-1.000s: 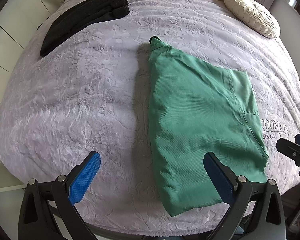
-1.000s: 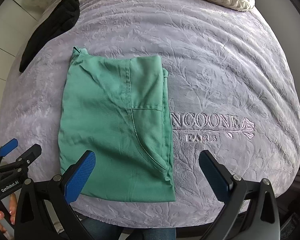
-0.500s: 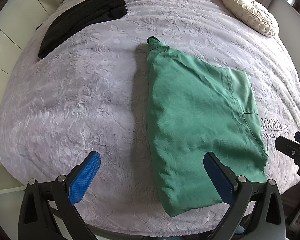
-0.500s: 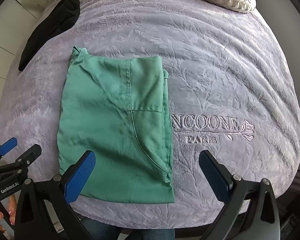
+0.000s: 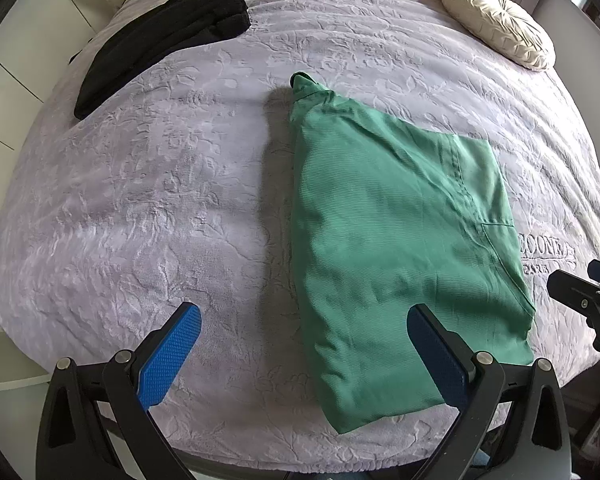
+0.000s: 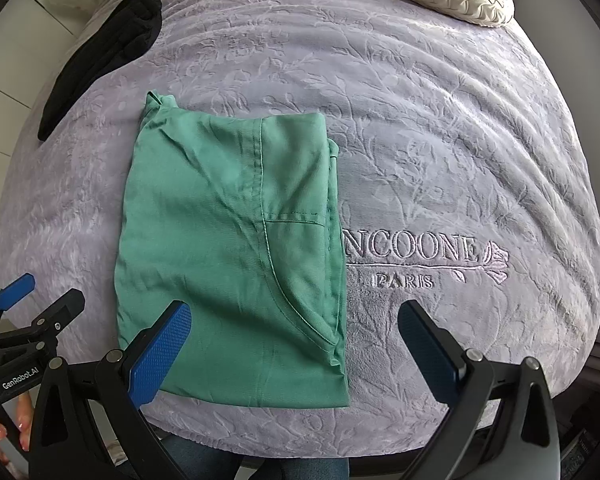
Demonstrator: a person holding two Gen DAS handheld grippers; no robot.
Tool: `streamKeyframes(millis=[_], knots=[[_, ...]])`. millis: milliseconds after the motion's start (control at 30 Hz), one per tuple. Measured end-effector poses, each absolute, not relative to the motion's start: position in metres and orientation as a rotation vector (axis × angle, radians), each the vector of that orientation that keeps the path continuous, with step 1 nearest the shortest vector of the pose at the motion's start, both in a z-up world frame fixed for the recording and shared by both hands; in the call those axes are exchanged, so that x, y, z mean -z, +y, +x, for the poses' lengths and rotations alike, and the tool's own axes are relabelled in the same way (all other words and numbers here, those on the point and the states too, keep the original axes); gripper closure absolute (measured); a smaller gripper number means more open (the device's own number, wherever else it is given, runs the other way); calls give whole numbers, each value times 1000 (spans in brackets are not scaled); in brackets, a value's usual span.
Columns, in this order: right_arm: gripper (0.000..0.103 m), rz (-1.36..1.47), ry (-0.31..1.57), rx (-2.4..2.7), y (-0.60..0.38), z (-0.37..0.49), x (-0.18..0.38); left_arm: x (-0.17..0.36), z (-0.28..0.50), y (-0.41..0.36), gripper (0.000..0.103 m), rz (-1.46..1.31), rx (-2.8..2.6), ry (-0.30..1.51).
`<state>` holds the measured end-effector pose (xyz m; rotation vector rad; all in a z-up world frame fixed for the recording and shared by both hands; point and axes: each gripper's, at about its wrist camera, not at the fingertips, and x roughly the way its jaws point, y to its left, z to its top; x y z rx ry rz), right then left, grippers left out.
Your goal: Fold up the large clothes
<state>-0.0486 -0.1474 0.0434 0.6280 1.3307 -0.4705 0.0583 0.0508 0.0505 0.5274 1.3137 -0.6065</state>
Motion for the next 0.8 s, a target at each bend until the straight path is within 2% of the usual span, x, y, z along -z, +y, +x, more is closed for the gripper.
streamKeyframes(millis=[800], knots=[[0,624,1333,470,-146,-47,-44,-52,59,52,0,531,608,1309]])
